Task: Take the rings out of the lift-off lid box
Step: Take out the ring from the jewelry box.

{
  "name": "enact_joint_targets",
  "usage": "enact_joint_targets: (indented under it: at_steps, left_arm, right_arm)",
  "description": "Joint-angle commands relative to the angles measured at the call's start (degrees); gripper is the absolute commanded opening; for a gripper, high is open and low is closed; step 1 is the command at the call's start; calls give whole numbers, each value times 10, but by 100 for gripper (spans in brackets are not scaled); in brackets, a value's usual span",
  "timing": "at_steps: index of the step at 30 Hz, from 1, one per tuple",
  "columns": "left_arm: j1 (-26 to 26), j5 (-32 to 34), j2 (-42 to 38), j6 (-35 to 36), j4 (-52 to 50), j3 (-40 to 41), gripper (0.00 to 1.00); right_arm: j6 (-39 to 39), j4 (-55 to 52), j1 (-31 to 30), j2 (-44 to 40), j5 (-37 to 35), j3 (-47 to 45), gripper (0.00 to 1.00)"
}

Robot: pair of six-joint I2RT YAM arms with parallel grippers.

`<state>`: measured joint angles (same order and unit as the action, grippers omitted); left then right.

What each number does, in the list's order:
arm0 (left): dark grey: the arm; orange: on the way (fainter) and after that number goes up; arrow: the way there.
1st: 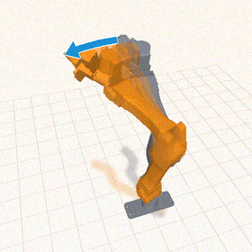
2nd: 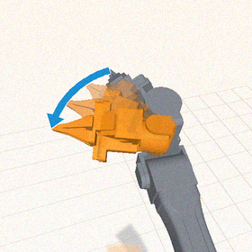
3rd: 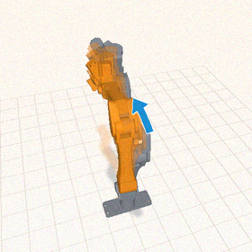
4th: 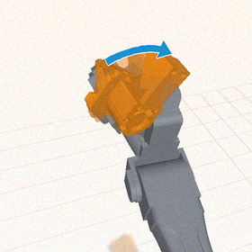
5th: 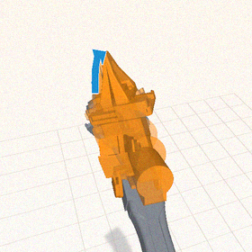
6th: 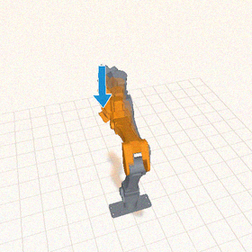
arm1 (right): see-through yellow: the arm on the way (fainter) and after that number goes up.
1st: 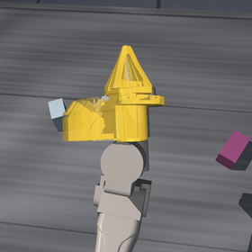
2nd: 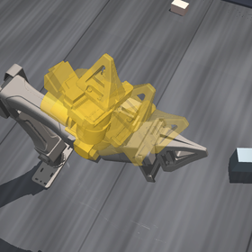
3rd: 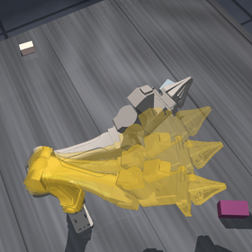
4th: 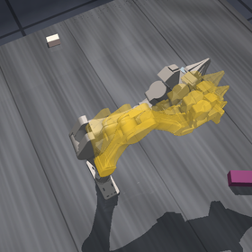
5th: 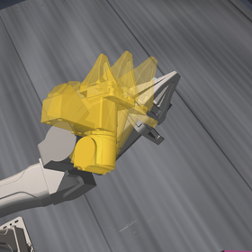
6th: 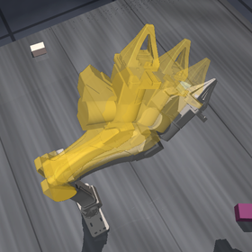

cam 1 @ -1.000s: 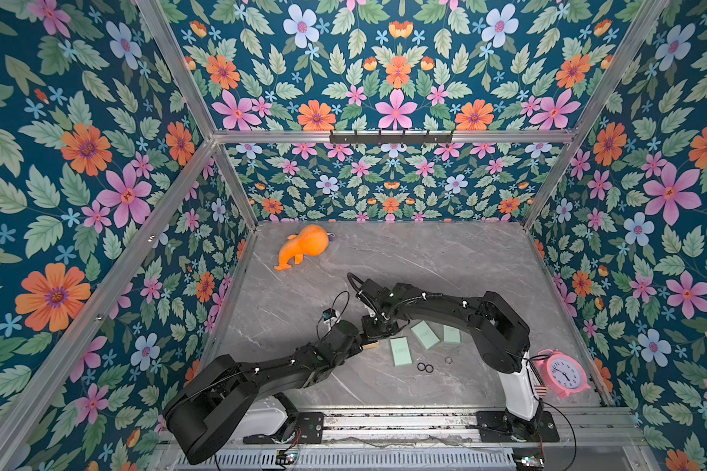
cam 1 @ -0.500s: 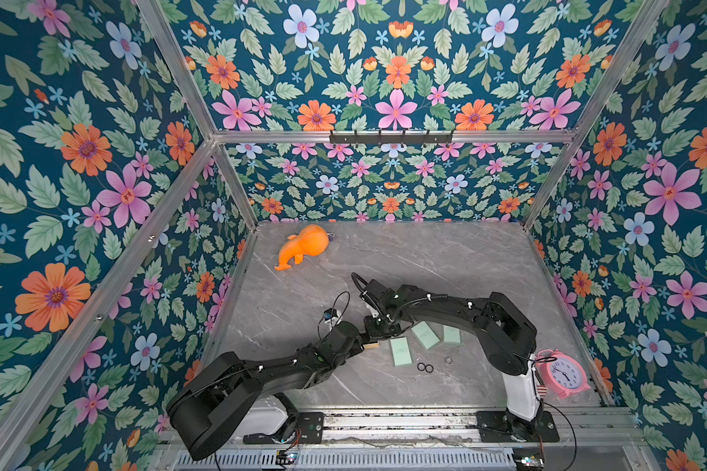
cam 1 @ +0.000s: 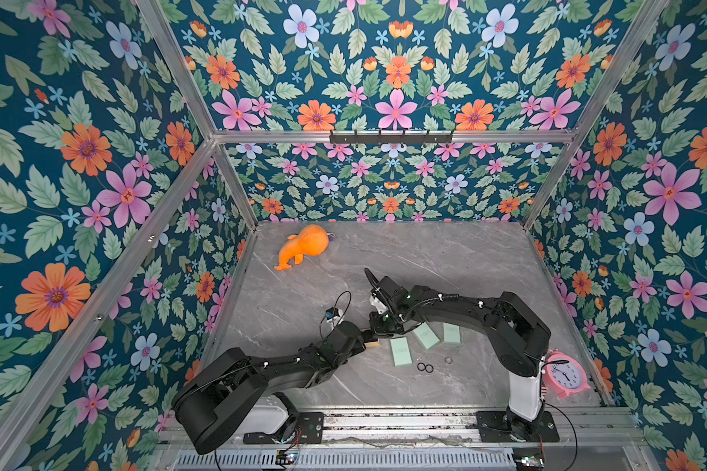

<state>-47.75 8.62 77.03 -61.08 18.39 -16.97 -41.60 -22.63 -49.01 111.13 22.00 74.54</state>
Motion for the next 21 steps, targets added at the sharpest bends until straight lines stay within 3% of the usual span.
enact_joint_targets:
  at_steps: [1, 8, 21]
  left_arm:
    - [-1, -29, 14, 6, -126, 10, 29]
    - [-2, -31, 31, 8, -117, 12, 29]
    - [-2, -38, 59, 13, -103, 10, 29]
  right_arm:
    - [-18, 40, 6, -8, 27, -9, 2]
    - [-38, 78, 22, -21, 57, -37, 2]
    - [-24, 32, 30, -31, 37, -29, 1]
